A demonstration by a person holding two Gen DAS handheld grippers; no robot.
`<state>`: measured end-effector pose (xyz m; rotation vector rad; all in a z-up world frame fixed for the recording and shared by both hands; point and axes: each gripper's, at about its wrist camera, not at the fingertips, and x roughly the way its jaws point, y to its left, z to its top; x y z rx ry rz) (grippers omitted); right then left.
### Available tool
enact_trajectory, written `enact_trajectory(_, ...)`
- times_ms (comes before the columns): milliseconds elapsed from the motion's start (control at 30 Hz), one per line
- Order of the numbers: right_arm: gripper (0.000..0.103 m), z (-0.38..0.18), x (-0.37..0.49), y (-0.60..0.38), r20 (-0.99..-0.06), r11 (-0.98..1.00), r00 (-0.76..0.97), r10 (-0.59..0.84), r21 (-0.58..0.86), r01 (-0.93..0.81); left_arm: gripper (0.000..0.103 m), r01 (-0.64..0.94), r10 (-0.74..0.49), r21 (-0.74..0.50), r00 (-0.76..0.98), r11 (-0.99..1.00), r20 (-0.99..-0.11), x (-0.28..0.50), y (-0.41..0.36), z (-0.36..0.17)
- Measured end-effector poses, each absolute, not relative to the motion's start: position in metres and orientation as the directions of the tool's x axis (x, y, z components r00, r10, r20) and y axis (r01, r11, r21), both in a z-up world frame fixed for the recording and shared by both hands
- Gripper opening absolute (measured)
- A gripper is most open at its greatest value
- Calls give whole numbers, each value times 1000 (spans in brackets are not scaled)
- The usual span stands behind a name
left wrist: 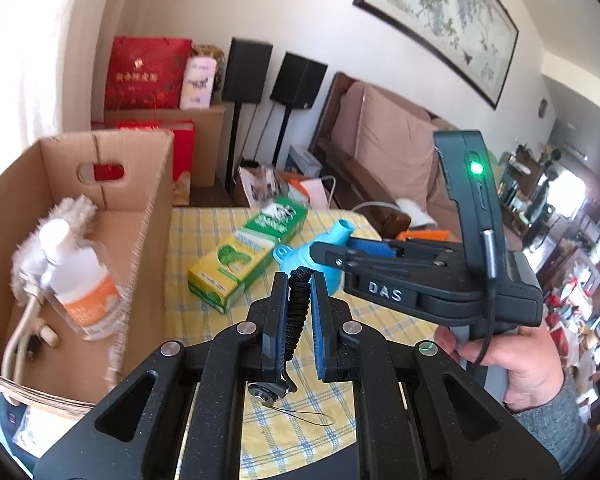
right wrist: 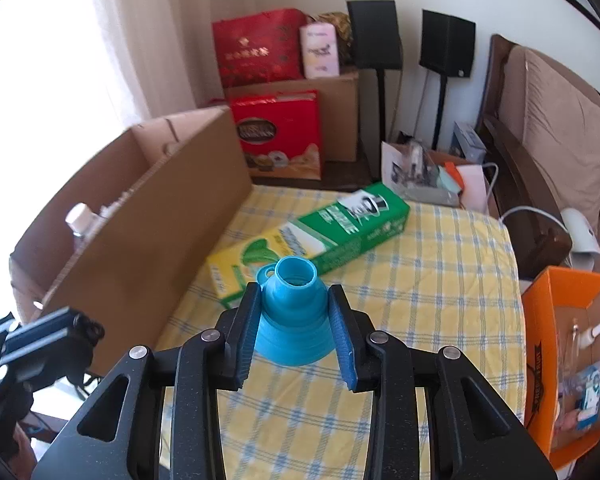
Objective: Organize objects
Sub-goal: 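Carry the strap in the left gripper while the right carries the funnel over the box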
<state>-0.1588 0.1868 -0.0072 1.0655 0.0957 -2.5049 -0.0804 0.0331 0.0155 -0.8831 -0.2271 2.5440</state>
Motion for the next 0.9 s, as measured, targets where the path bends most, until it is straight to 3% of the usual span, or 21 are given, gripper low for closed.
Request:
enact_trajectory(467, 34, 46, -125, 144, -647, -853, -617, -447, 100, 513, 10, -236, 357, -300, -814, -924, -458, -73, -50, 74)
enact_trajectory(900, 34, 64, -107, 74, -633, -771, -559, -536, 97, 629, 10, -105, 244, -292, -834, -951, -495, -85, -116, 63)
